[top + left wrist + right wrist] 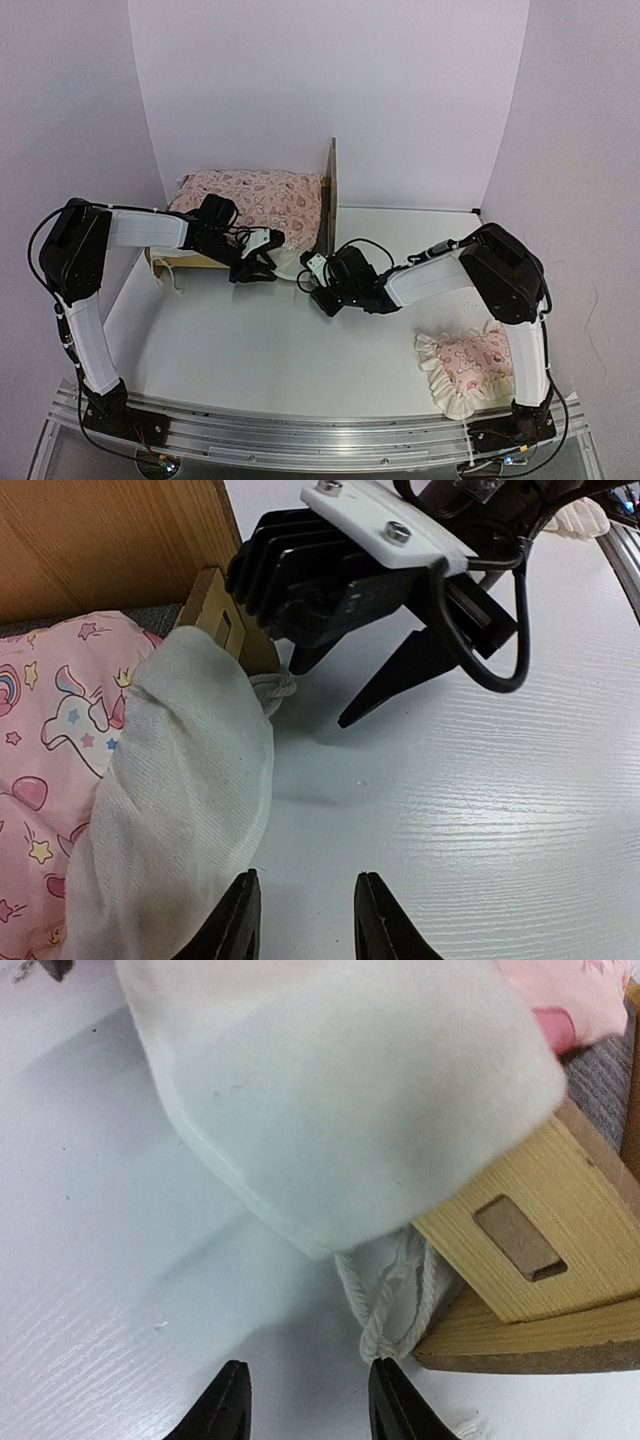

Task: Set up the pet bed

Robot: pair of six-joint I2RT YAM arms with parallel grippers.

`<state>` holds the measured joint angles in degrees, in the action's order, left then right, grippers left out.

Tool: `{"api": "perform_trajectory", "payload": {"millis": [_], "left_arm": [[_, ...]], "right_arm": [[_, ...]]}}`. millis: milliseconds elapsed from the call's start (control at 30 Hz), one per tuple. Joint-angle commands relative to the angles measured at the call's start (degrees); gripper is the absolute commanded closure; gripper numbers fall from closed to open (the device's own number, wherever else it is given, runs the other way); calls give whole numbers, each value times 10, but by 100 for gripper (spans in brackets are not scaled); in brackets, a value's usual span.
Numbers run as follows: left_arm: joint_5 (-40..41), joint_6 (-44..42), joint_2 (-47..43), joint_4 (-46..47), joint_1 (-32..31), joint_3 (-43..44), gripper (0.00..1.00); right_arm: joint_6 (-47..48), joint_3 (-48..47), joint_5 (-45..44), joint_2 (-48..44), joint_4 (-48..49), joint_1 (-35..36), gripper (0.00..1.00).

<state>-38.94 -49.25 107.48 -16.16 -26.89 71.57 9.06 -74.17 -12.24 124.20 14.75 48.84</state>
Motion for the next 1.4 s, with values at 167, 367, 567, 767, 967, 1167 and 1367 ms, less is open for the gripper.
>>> {"api": "perform_trajectory", "payload": {"millis": [167, 367, 567, 767, 967, 1167, 1367], "left_arm": [[-5, 8, -32, 23, 2, -20, 66], [-1, 11, -36, 25, 2, -24, 66], [1, 17, -36, 27, 2, -24, 67], [-2, 19, -33, 25, 2, -18, 67], [-18, 15, -25, 33, 0, -28, 67], [0, 44, 8, 90, -22, -37, 67], [6, 49, 43, 119, -36, -27, 66]], "right_arm": [[77, -56, -53, 39, 35, 5, 54], [97, -81, -69, 72, 12, 2, 54], [93, -78, -105, 81, -10, -2, 55], [40, -80, -77, 83, -56, -19, 87], [-89, -78, 132, 40, -83, -55, 100], [-208, -86, 308, 24, -71, -89, 100], [-291, -72, 390, 13, -19, -106, 100]]}}
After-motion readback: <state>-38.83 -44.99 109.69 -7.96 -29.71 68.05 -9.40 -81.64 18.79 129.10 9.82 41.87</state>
